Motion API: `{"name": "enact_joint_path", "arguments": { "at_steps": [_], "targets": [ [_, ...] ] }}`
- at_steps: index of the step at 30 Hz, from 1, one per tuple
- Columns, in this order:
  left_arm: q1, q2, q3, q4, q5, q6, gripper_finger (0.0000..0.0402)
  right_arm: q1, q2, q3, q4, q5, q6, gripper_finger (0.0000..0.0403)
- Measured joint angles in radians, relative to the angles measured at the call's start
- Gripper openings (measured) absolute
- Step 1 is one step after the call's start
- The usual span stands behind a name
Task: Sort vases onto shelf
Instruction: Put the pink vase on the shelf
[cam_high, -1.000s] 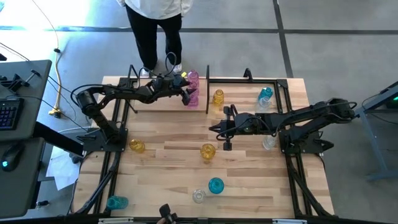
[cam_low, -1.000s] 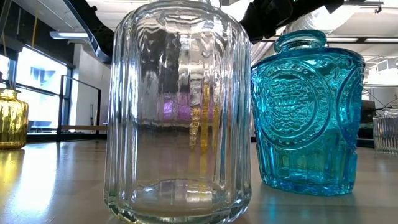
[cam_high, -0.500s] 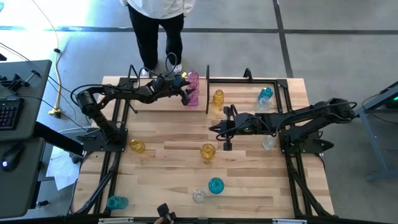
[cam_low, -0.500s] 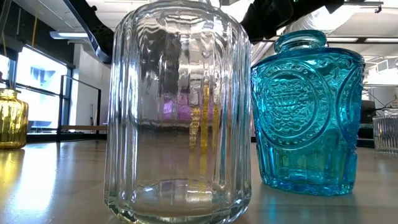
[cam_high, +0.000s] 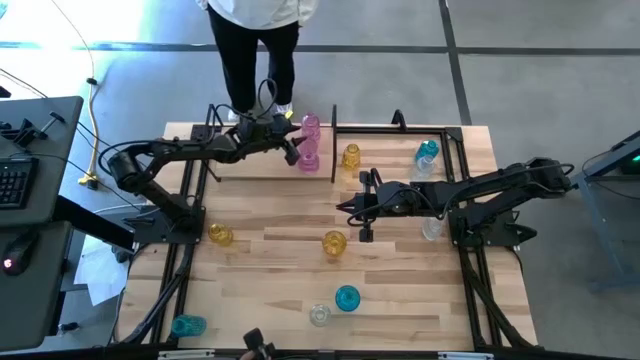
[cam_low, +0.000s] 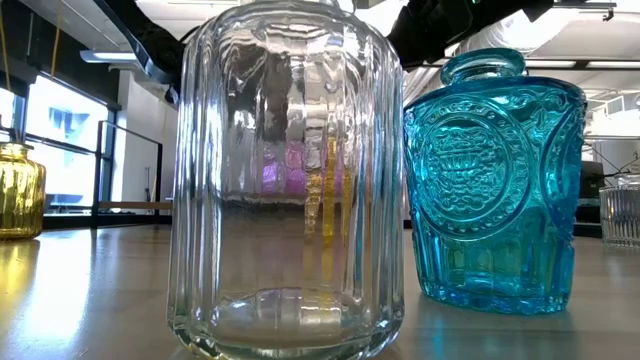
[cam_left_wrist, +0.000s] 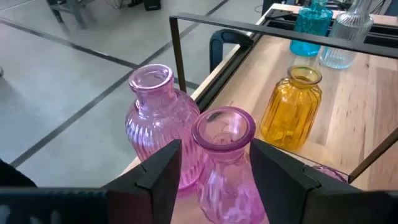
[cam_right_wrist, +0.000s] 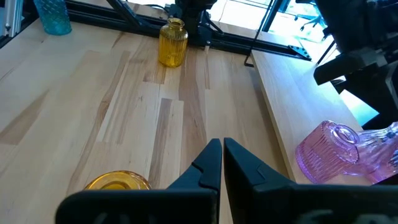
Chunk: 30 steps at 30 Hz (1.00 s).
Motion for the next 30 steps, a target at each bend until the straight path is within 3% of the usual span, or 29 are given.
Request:
{"name": "enact_joint_path", "arguments": {
  "at_steps": [18,30],
  "targets": [
    [-0.01,0.001,-0.122,0.056,-0.004,-0.028,0.0114,0.0,0.0,0.0,0.001,0.0,0.0,0.0],
    [0.014,0.073,-0.134,0.087,-0.031,-0.068,0.0009,0.001,0.0,0.0,0.005,0.0,0.0,0.0]
  ]
}}
